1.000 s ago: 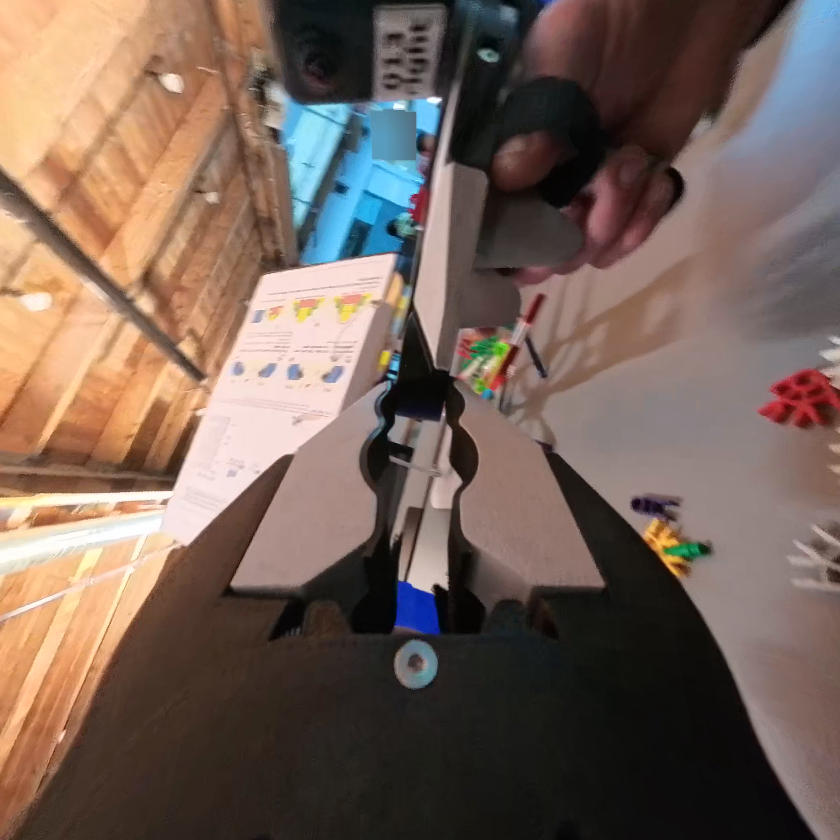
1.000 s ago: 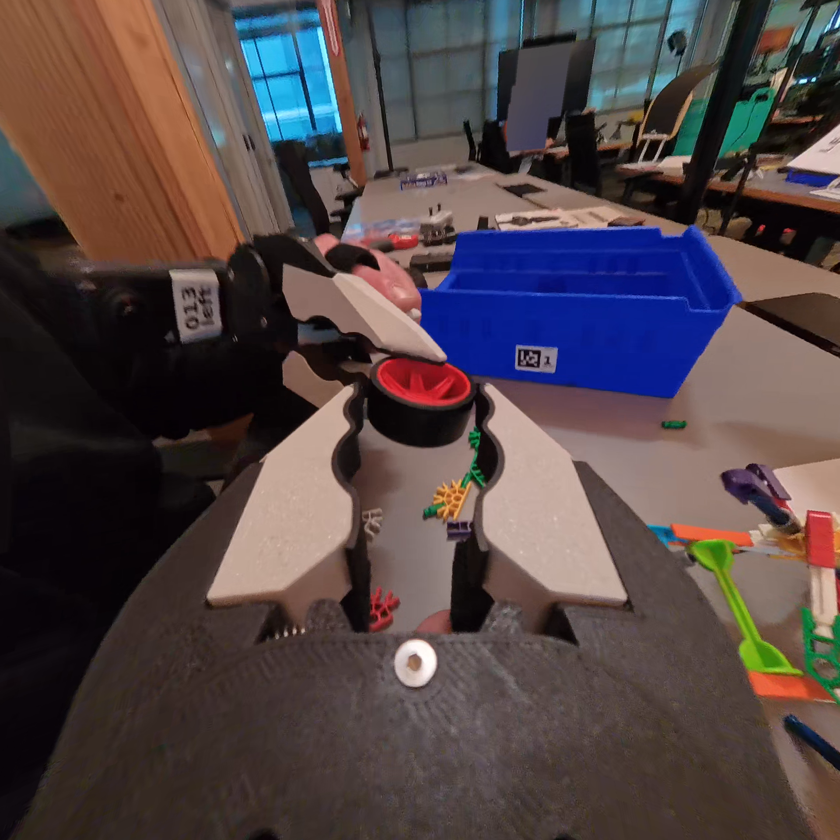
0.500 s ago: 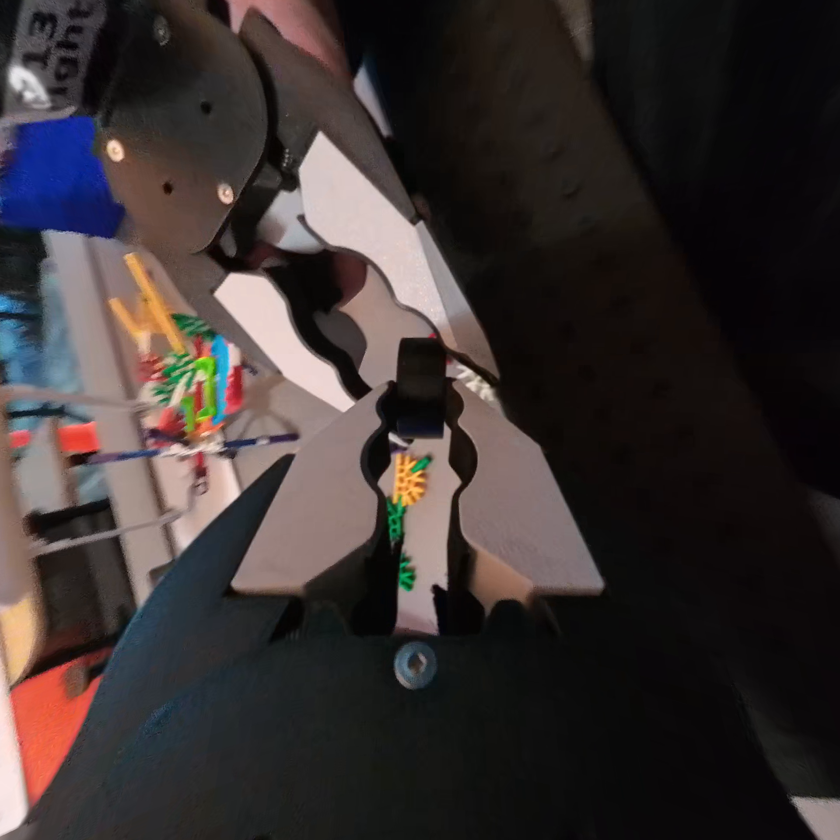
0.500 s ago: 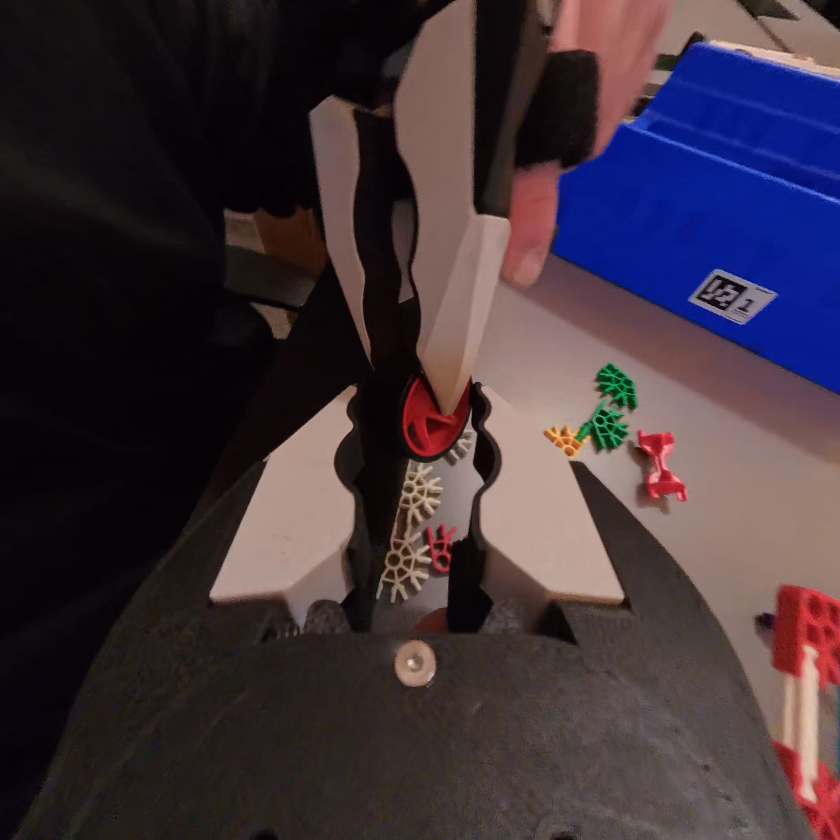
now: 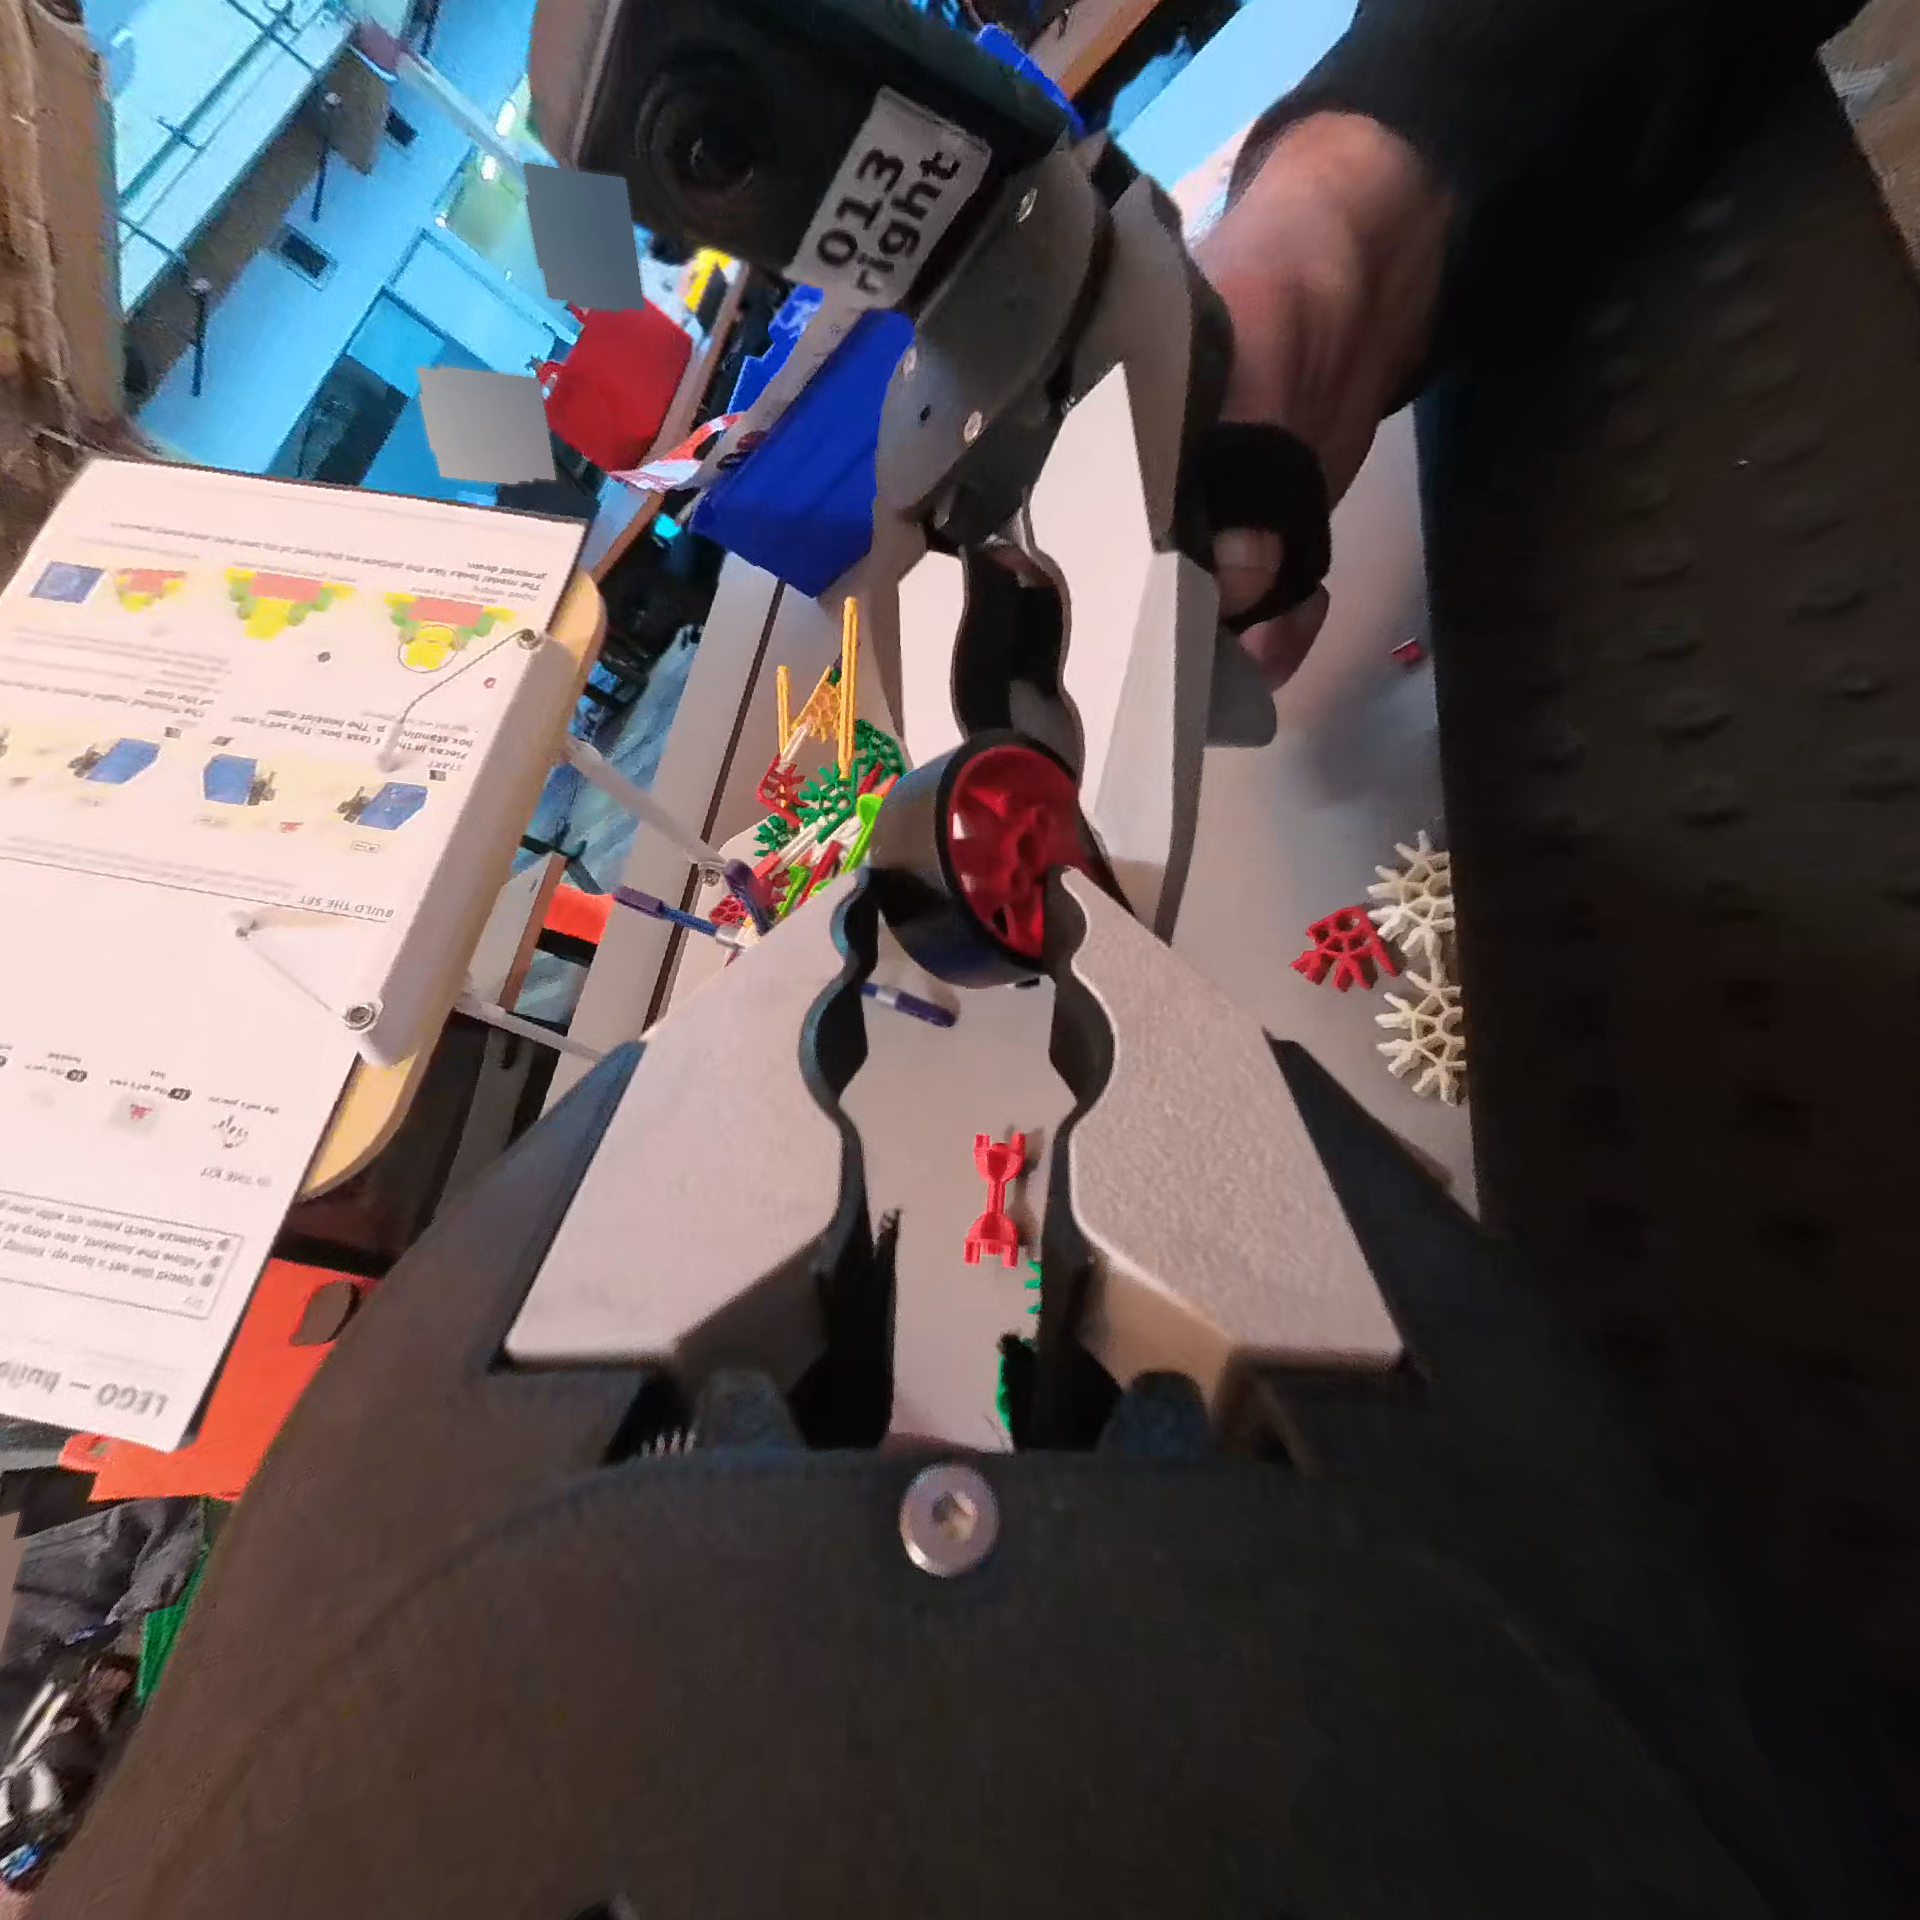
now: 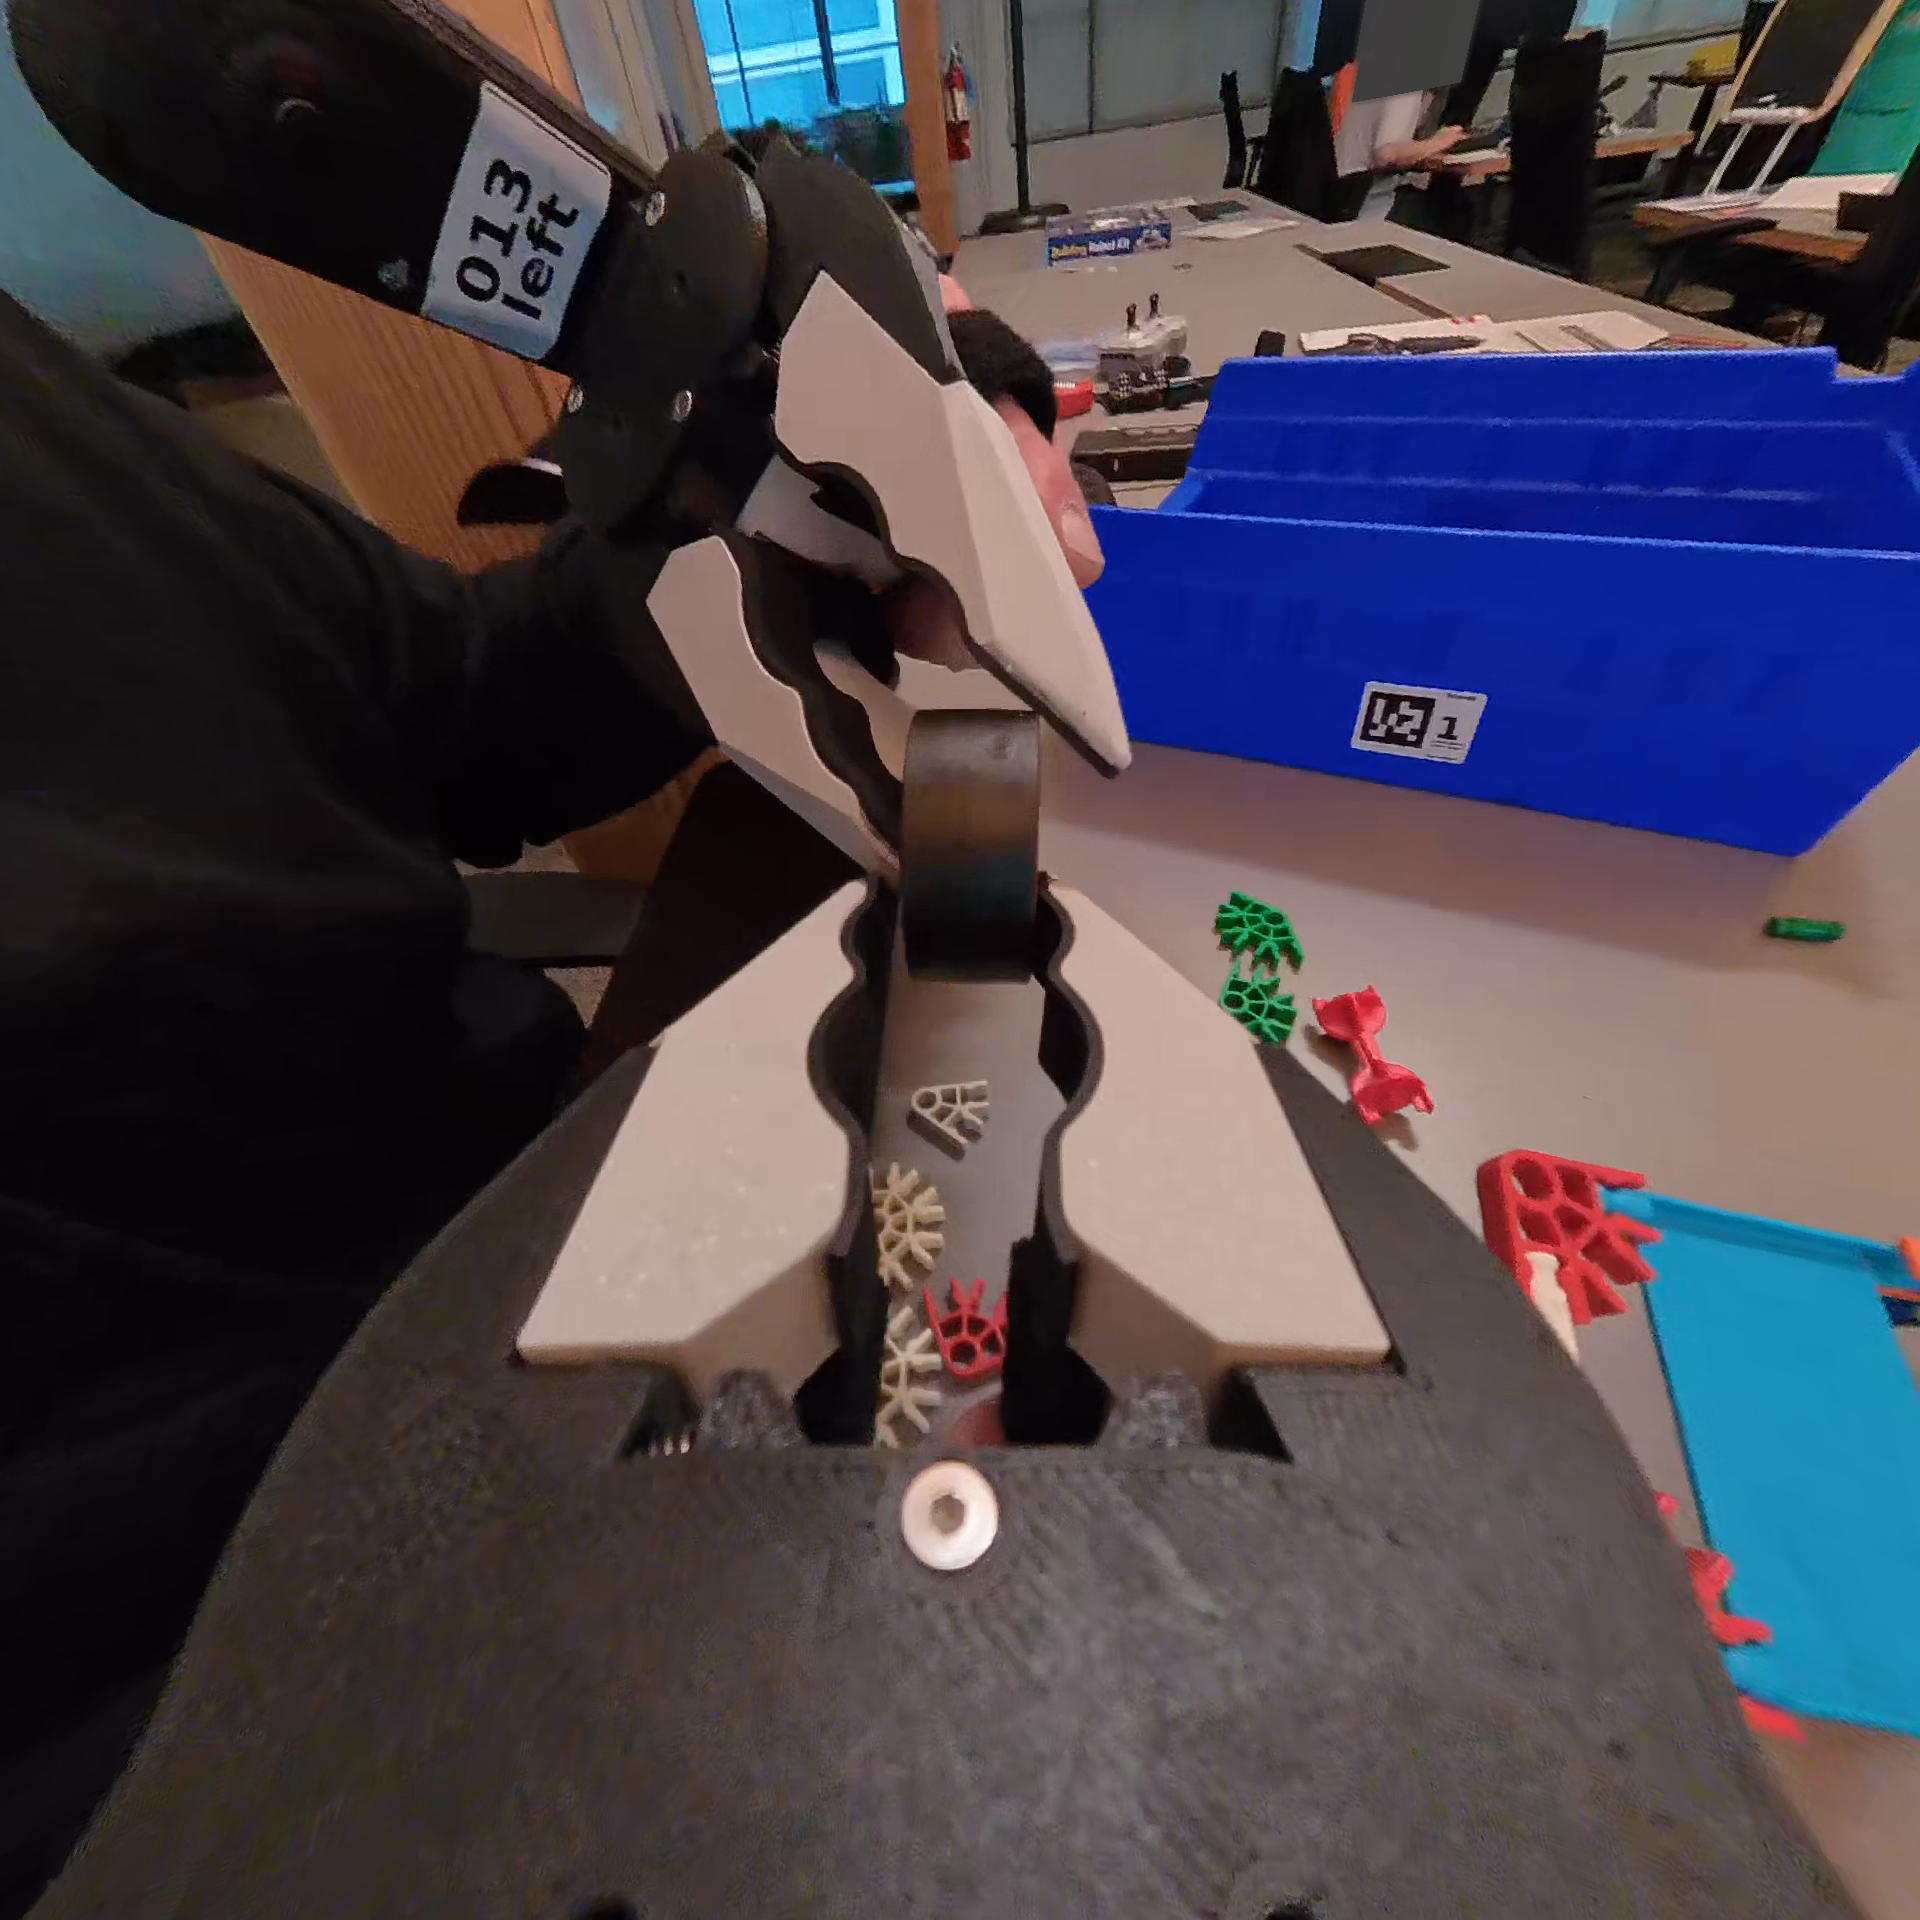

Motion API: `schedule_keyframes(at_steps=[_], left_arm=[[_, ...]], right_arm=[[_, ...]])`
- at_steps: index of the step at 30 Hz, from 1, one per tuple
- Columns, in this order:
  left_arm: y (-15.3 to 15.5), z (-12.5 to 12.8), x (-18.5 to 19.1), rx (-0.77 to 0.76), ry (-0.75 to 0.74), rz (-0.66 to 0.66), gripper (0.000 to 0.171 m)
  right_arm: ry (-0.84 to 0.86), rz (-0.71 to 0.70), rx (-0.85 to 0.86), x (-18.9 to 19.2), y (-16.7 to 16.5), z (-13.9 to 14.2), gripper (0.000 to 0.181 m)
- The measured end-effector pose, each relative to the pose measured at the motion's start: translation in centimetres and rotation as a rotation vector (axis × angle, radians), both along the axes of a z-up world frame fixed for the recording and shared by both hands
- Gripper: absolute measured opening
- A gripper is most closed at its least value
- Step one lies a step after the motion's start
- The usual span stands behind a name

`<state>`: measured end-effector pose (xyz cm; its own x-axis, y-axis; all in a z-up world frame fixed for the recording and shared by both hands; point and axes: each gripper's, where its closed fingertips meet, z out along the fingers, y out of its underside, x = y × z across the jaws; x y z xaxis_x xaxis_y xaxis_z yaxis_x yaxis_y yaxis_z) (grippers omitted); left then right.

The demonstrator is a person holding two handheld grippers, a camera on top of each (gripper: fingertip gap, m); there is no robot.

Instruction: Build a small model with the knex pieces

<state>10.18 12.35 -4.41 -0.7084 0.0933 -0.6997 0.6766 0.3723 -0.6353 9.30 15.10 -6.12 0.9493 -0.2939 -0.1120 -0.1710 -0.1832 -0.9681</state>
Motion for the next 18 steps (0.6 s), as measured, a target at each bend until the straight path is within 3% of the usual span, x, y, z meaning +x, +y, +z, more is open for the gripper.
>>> schedule_keyframes(at_steps=[18], left_arm=[[-0.9,1.5,2.3,-0.189,0.093,0.128,0.029]], right_arm=[[-0.071,-0.162,0.046,2.2,-1.8,1.5,0.031]])
